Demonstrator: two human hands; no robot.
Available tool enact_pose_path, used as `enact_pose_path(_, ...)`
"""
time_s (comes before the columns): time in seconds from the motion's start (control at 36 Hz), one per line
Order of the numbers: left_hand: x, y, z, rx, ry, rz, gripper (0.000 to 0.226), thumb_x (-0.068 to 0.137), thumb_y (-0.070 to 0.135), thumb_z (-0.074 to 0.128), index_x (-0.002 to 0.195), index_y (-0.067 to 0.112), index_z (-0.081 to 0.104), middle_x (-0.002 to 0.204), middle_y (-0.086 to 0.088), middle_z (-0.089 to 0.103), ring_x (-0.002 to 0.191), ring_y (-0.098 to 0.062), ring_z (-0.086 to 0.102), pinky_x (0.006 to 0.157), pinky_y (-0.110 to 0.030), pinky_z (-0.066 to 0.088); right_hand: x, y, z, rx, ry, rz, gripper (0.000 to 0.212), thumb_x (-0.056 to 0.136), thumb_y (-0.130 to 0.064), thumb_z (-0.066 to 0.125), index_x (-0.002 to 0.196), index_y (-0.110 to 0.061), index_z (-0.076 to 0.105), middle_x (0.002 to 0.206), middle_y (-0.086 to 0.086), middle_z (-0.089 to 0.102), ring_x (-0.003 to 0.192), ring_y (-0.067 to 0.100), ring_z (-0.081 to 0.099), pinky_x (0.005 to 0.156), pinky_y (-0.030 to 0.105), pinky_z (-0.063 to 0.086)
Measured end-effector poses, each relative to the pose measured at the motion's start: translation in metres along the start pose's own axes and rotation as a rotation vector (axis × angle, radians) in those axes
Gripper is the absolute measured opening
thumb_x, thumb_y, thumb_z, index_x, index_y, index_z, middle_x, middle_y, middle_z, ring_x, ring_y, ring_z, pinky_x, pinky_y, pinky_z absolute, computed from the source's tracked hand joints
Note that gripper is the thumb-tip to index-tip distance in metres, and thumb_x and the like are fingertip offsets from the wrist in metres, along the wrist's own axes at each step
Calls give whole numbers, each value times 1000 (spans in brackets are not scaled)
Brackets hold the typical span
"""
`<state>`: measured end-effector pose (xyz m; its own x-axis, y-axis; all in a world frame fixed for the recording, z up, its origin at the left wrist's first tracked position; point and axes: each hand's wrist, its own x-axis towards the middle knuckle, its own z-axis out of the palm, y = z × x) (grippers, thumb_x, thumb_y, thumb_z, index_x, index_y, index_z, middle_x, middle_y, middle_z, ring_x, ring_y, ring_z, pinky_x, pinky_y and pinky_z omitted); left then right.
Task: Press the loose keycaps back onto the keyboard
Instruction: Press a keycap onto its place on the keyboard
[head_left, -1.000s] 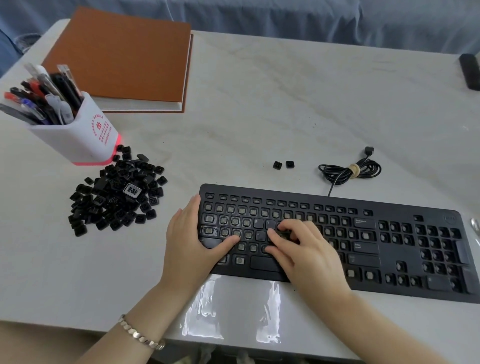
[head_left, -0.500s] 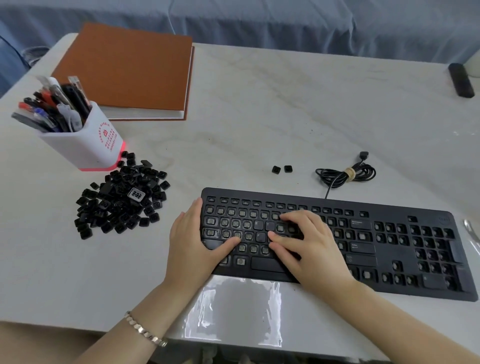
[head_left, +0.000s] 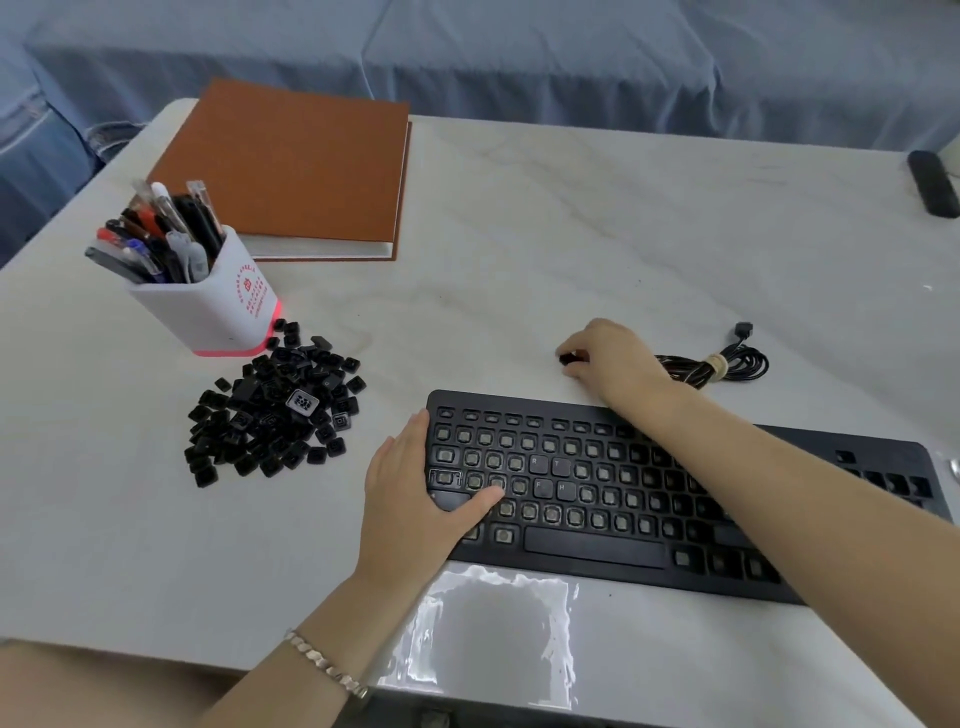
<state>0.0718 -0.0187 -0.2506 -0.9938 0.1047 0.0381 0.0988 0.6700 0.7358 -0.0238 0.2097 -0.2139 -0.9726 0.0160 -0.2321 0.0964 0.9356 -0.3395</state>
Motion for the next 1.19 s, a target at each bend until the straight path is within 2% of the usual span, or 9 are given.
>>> enact_pose_path(0.17,1,2,0,-2,2,-3,90,67,50,74,143,24,33,125,4,52,123,-17,39,112,-41,27,-13,8,8,59,121,-4,27,89,-11,54,113,-9,66,108,14,62,102,27,57,84,22,37)
enact_pose_path(0.31,0,1,2,54,4,78,96,69,62,64,145,17,27,151,-7,24,138,-20,19,113,-32,15,-36,16,-6,1142,324,384,20,86,2,55,104,3,65,79,6,64,60,4,61,65,11,52)
enact_pose_path(0.39,7,5,1,236,16,374,83,74,64,57,136,12,37,145,-14,30,137,-29,22,112,-42,18,-56,19,-21,1697,215,508,10,91,2,51,94,8,59,92,13,57,77,13,59,63,15,55)
enact_pose_path(0.47,15,17,2,324,-221,592,91,66,73,51,136,15,39,143,-12,43,136,-25,26,108,-42,19,-84,25,-25,1915,116,559,12,93,1,45,89,4,56,90,12,55,76,13,56,56,16,54)
enact_pose_path(0.56,18,41,6,542,-429,669,116,59,82,51,151,26,8,157,-7,9,145,-26,4,116,-35,-2,-108,31,-22,1844,42,583,17,94,-3,44,93,3,60,84,8,54,68,10,56,56,15,54)
enact_pose_path(0.61,20,49,13,641,-566,650,124,61,82,56,137,37,-31,149,1,-29,141,-25,-27,115,-39,-18,-122,34,-22,1731,19,560,17,93,-6,47,95,1,63,76,6,54,61,9,53,51,14,51)
enact_pose_path(0.67,26,57,20,738,-625,643,130,59,83,58,121,38,-46,144,-2,-40,135,-29,-38,113,-45,-21,-133,38,-22,1646,37,524,18,94,-6,47,99,-2,63,72,5,55,60,10,50,50,14,49)
enact_pose_path(0.97,35,67,24,749,-651,715,137,58,80,60,123,31,-50,153,-22,-17,140,-34,-24,110,-45,-24,-160,36,-20,1540,116,411,22,81,-3,58,102,-7,65,72,6,60,61,8,56,58,14,51)
enact_pose_path(1.19,37,70,22,704,-663,731,134,54,78,65,141,33,-26,152,-23,-2,141,-34,-13,112,-43,-20,-163,22,-16,1252,325,283,20,81,-3,66,94,-18,68,61,-14,55,59,2,55,64,12,49)
